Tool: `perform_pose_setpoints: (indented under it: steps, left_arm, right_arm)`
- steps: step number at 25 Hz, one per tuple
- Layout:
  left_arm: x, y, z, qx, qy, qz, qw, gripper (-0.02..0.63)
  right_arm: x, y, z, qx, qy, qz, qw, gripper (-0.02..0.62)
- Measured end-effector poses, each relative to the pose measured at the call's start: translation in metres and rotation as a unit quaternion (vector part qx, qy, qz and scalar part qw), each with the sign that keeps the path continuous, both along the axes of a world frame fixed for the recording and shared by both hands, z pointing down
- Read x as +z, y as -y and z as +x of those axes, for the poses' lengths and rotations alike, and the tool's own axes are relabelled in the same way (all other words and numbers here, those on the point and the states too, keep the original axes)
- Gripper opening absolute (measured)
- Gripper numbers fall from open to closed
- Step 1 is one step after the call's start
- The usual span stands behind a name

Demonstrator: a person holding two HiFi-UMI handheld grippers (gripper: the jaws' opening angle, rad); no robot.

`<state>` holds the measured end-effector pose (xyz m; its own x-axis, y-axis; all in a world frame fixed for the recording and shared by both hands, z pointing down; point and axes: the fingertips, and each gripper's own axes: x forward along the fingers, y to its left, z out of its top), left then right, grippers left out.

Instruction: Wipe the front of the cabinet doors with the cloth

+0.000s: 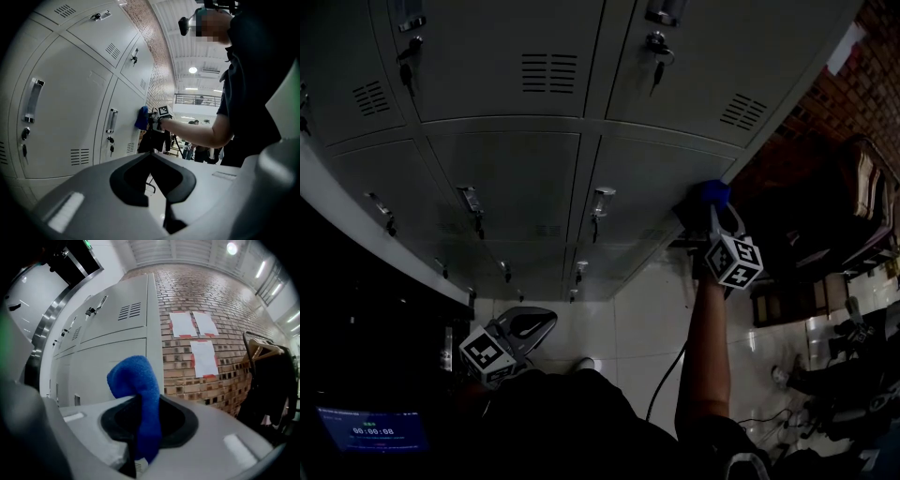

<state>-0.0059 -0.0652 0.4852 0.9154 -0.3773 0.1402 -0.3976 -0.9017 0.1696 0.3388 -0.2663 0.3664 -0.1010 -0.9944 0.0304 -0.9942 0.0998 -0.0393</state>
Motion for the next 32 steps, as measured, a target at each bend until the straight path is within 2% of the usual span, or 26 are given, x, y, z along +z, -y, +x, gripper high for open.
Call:
perform_pose_setpoints:
  steps: [5,11,15,23,28,32]
  left_arm:
    - [0.000,-0.006,-0.010,0.001,-0.006,0.000,1.0000,0.000]
    - [-0.001,-0.011,-0.027,0.000,-0.009,0.003,1.0000,0.000]
    - [0.001,-0.014,-0.036,0.003,-0.011,0.002,0.9999,0.000]
    - [0.004,-0.022,-0.053,0.000,-0.012,0.002,0.9999,0.000]
    - [0.004,-0.025,-0.071,-0.024,-0.011,-0.004,0.9997,0.000]
    - [0.005,-0.029,-0.083,-0.041,-0.005,-0.010,0.9991,0.000]
  right_arm:
    - [0.005,-0.011,0.005,0.023,0.007,-0.007,1.000,0.078]
    - [-0.001,-0.033,-0.024,0.015,0.012,0.005,1.000,0.078]
    - [0.002,-0.043,-0.075,-0.039,0.003,0.014,0.999,0.078]
    - [0.029,-0.035,-0.191,-0.144,-0.009,-0.006,0.990,0.078]
    - [0.040,-0.019,-0.235,-0.185,-0.013,-0.018,0.983,0.078]
    - [0.050,-0.006,-0.250,-0.197,-0.009,-0.028,0.980,0.078]
